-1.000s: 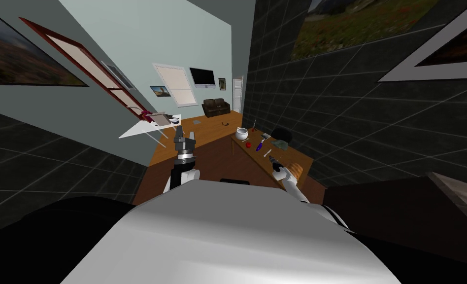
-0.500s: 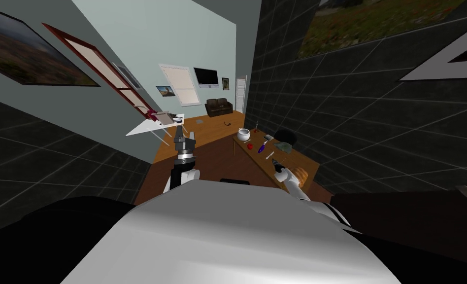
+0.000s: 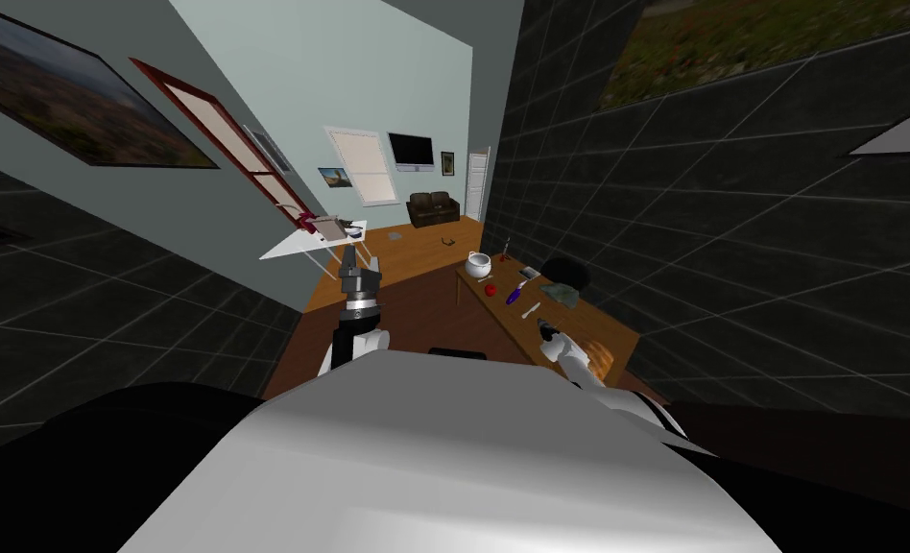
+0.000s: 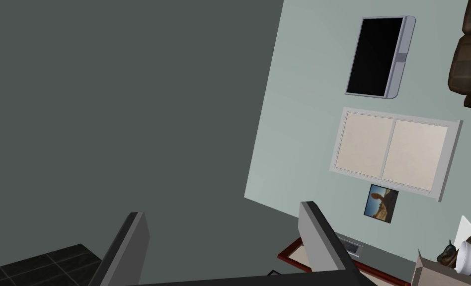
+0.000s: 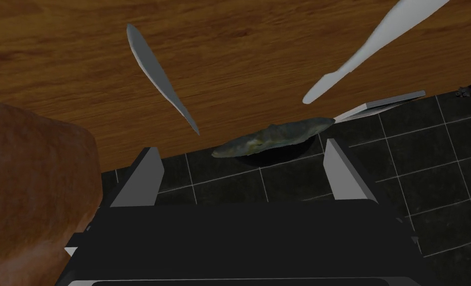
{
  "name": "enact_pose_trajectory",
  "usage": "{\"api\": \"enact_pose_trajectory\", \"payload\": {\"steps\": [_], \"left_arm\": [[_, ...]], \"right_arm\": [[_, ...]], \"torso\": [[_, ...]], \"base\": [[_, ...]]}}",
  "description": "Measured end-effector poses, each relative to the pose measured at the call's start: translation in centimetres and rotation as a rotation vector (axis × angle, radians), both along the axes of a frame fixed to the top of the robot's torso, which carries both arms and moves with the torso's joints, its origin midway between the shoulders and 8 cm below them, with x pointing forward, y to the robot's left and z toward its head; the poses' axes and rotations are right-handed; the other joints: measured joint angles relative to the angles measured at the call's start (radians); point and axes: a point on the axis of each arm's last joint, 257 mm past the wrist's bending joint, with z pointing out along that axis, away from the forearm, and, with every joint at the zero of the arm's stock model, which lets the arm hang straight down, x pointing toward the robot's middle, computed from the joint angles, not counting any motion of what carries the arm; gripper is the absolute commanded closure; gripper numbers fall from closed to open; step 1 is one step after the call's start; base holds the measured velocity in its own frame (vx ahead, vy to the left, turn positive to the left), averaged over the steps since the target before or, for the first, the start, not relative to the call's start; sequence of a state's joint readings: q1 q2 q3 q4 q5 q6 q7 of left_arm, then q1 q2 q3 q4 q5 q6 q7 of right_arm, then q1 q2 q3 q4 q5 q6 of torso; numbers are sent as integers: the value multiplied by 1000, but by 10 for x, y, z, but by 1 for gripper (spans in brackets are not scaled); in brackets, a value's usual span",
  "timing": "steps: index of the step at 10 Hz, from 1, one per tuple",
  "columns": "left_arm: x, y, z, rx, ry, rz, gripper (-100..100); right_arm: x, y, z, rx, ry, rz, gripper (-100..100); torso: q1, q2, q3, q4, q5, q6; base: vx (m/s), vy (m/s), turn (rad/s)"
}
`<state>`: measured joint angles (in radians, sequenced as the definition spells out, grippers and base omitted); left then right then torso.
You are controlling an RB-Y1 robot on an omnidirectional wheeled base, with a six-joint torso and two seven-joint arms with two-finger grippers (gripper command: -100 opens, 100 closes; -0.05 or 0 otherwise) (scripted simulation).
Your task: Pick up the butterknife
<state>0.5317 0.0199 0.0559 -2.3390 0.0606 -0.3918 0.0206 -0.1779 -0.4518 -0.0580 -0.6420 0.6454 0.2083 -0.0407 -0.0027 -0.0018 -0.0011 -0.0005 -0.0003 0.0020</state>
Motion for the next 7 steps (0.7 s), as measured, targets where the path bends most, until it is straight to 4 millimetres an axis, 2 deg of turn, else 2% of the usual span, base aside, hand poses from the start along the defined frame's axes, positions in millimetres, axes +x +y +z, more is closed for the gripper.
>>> {"api": "enact_pose_trajectory", "payload": {"steps": [2,5,7], "left_arm": [[0,0,0,0,0,0,0],[0,0,0,0,0,0,0],[0,0,0,0,0,0,0]], "right_arm": [[-26,-15,-10,-11,50,-42,-100],[-37,-27,-16,-26,89,-77,-100],[-64,-41,-26,-37,139,-120,-100]], "torso": [[-1,-1,-1,0,0,0],[1,1,1,0,0,0],[-2,-2,-1,0,0,0]], "base": [[73,-49,96],[37,-36,72],[80,-56,73]]}}
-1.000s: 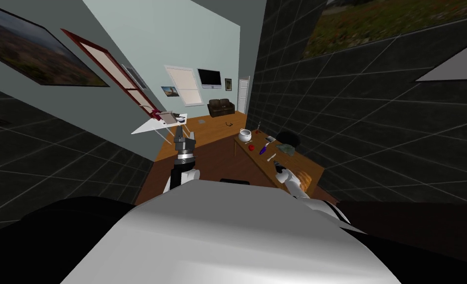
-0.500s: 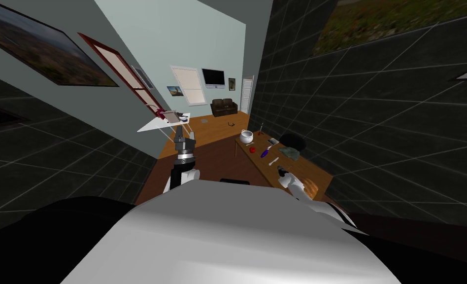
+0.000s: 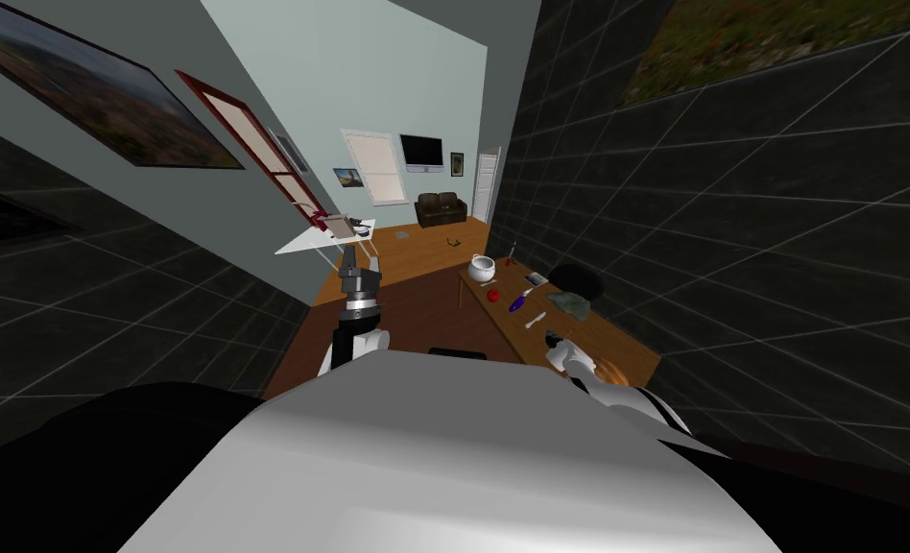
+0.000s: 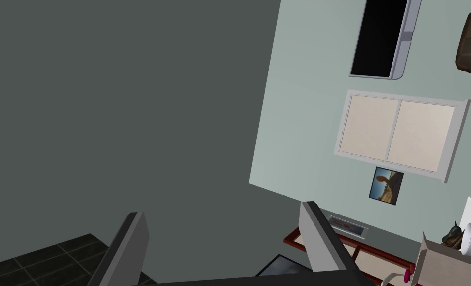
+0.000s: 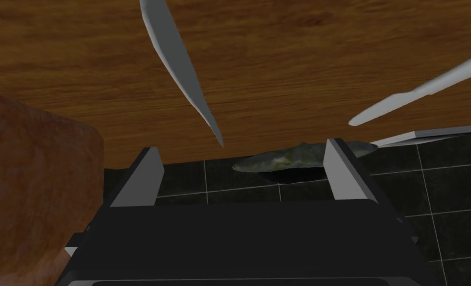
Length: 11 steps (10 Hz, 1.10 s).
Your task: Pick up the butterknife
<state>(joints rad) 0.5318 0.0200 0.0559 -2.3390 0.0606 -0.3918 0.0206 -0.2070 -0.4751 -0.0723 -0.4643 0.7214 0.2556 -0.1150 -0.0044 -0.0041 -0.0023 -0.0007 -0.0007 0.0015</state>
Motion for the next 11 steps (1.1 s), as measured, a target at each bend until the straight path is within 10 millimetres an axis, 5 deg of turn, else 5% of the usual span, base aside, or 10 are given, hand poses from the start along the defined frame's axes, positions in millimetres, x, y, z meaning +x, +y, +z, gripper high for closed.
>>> {"api": "enact_pose_trajectory", "payload": {"steps": [6,7,8,11], "left_arm": [[0,0,0,0,0,0,0],[0,0,0,0,0,0,0],[0,0,0,0,0,0,0],[0,0,0,0,0,0,0]], "right_arm": [[-37,-14,-12,-5,62,-67,-100],[-37,-14,-12,-3,60,-69,0],[-37,-14,-12,-3,60,-69,-100],[-44,-9,-16,-9,64,-37,-100]], "torso": [[3,4,2,1,1,0],[4,5,3,1,1,0],[4,5,3,1,1,0],[4,-1,-1,0,1,0]], "base": [[28,-28,32],[0,0,0],[62,-16,-141],[100,-11,-84]]}}
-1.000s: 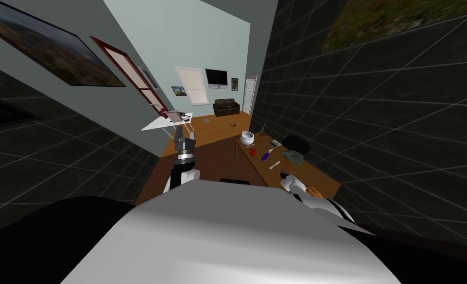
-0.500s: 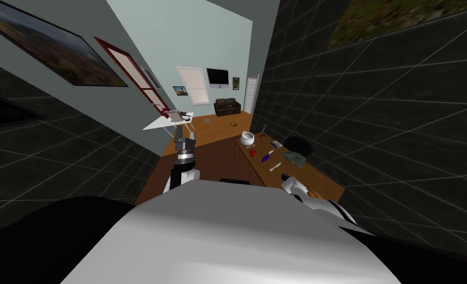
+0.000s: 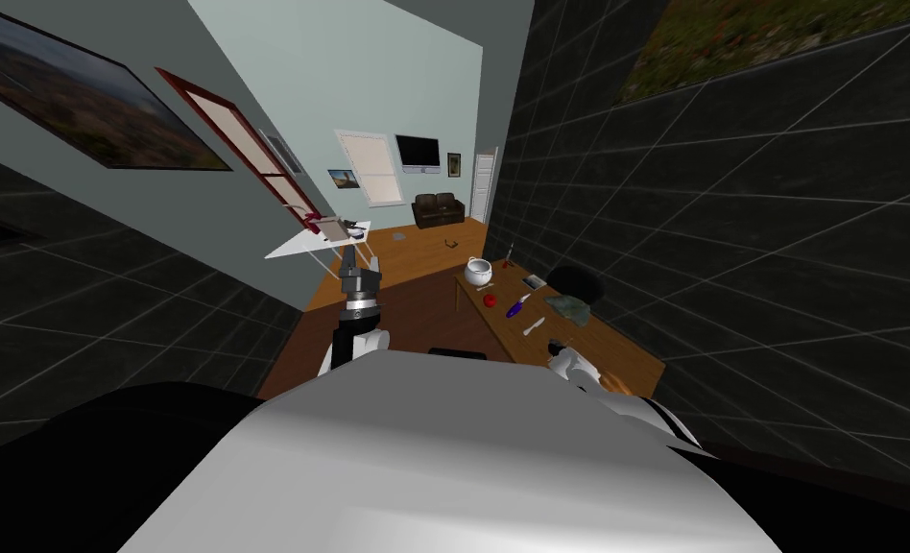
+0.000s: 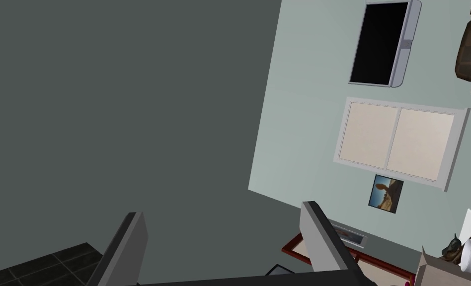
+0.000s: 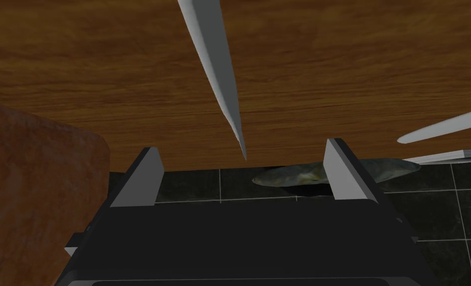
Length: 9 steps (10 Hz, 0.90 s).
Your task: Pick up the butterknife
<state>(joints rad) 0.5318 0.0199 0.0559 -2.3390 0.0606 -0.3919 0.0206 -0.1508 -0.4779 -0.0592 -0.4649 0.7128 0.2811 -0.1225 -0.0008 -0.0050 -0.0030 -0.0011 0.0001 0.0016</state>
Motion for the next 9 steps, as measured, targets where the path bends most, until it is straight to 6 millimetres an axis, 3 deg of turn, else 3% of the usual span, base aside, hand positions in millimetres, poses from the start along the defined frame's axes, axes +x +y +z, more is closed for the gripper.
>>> {"api": "enact_pose_trajectory", "payload": {"steps": [4,6,7,9], "left_arm": [[0,0,0,0,0,0,0],[0,0,0,0,0,0,0],[0,0,0,0,0,0,0],[0,0,0,0,0,0,0]], "right_arm": [[-13,11,-10,-1,4,56,-100],[-14,13,-11,6,-5,62,-100],[-14,13,-11,5,-3,64,100],[-17,12,-11,4,-1,58,100]], "torso": [[0,-3,-2,-1,0,1],[0,2,1,0,0,0],[0,5,3,1,0,0],[0,6,4,2,-1,-2]], "base": [[133,-6,-145],[28,0,11],[0,0,0],[0,-1,-6]]}}
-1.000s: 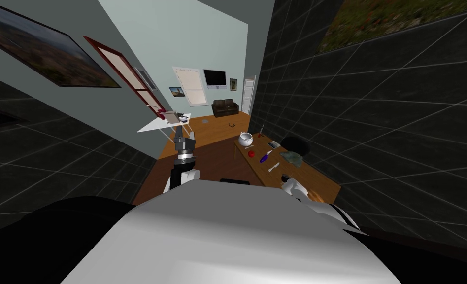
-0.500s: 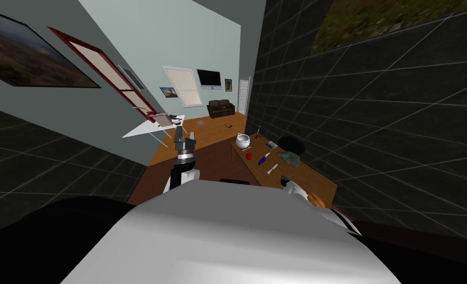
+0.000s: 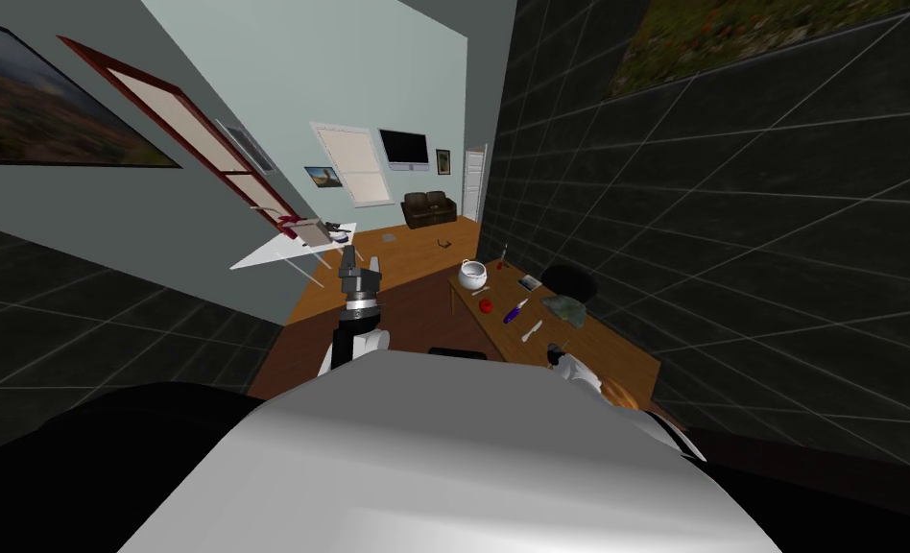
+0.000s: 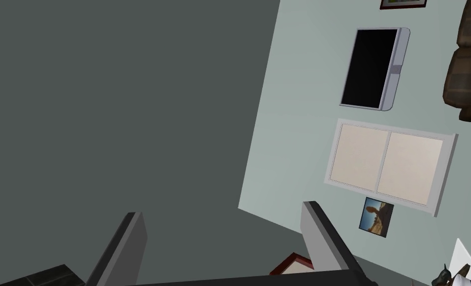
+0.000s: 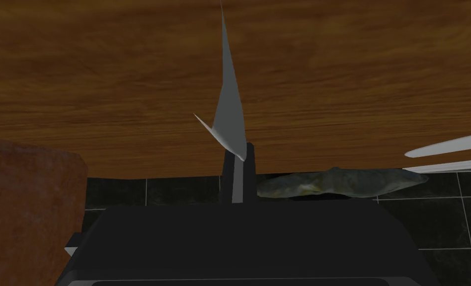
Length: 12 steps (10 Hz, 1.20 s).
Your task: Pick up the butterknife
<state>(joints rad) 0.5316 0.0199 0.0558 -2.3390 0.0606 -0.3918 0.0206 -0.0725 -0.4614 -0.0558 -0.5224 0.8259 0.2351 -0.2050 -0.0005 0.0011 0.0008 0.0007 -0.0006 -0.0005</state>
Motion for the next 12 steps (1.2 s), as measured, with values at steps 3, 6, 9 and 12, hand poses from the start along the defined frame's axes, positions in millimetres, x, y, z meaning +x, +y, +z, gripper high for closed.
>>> {"api": "enact_pose_trajectory", "payload": {"steps": [3,6,9,12], "left_arm": [[0,0,0,0,0,0,0],[0,0,0,0,0,0,0],[0,0,0,0,0,0,0],[0,0,0,0,0,0,0]], "right_arm": [[2,1,0,1,-1,4,0],[8,-3,4,-1,-4,-17,100],[17,-10,10,1,-5,-57,100],[24,-14,15,1,-3,-82,0]], "torso": [[0,1,0,0,0,1],[-1,9,4,1,0,1],[1,8,4,1,0,1],[0,5,2,0,1,2]], "base": [[0,0,0],[-132,1,145],[-127,17,138],[-68,8,40]]}}
